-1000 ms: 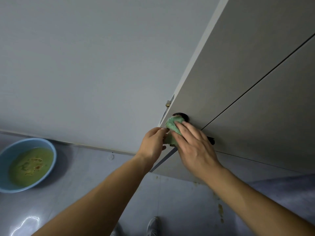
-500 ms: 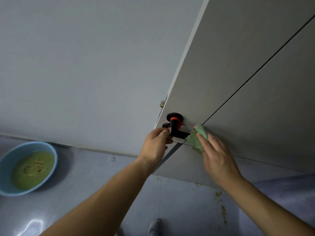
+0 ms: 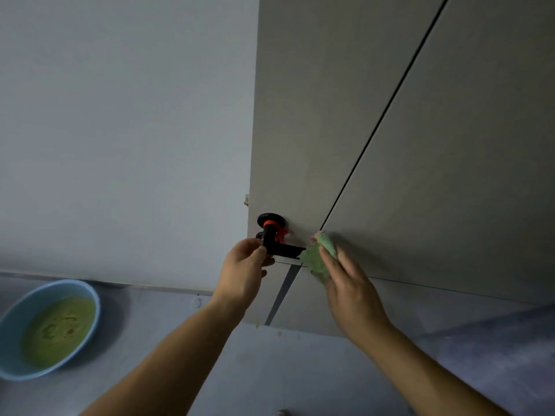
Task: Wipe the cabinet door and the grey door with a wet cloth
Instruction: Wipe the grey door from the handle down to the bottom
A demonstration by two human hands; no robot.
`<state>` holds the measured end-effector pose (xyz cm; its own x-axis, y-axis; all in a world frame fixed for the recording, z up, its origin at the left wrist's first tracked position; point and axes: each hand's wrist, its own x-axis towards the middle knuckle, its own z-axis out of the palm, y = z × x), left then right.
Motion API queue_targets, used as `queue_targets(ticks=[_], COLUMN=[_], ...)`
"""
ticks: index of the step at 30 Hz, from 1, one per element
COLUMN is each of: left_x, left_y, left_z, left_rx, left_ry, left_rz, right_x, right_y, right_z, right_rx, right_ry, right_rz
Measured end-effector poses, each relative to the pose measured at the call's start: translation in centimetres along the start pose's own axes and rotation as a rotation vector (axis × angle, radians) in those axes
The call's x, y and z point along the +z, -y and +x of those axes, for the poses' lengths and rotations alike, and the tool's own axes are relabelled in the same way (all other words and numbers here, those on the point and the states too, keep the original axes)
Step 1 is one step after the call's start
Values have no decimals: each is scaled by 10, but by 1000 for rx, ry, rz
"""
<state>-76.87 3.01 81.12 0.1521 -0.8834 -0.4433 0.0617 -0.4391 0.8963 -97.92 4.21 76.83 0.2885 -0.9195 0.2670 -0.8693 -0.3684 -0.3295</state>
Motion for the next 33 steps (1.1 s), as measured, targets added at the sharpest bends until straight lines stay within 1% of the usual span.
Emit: queue_targets(ticks=[4, 6, 9, 12, 14, 16, 18, 20, 21, 24, 26, 29, 31, 33], left_x=[2, 2, 4, 6, 6, 7, 9, 13, 16, 21, 21, 17, 14, 13], left_y=[-11, -23, -45, -66, -83, -106, -138, -180, -203, -276, -320, -375, -406, -436], left_z=[-9, -15, -24, -33, -41, -52, -65, -80, -88, -116, -134, -152, -164, -174], left_rx=[116, 204, 308, 353, 402, 490, 628, 797, 891, 1193, 1379, 1539, 1617, 1673], left_ry=[-77, -115, -139, -142, -144, -132, -117, -98, -93, -136, -195, -307, -401, -453], left_rz=[137, 216, 278, 258, 234, 211, 198, 211, 234, 301, 372, 395, 434, 524], right_x=[-22, -36, -64, -94, -114, -136, -170, -214, -237, -310, -352, -411, -449, -487], right_y=[0, 7, 20, 32, 40, 47, 56, 68, 74, 93, 104, 118, 125, 133], right_z=[4, 13, 26, 33, 37, 44, 58, 76, 86, 121, 148, 185, 206, 224], right_rx=[320, 427, 402, 364, 377, 366, 250, 40, -86, -450, -627, -801, -837, -834], right_ry=[15, -6, -38, -24, -39, -106, -196, -266, -319, -531, -625, -756, -813, -873], right_rz=[353, 487, 606, 755, 858, 947, 945, 848, 739, 219, -52, -330, -471, -563])
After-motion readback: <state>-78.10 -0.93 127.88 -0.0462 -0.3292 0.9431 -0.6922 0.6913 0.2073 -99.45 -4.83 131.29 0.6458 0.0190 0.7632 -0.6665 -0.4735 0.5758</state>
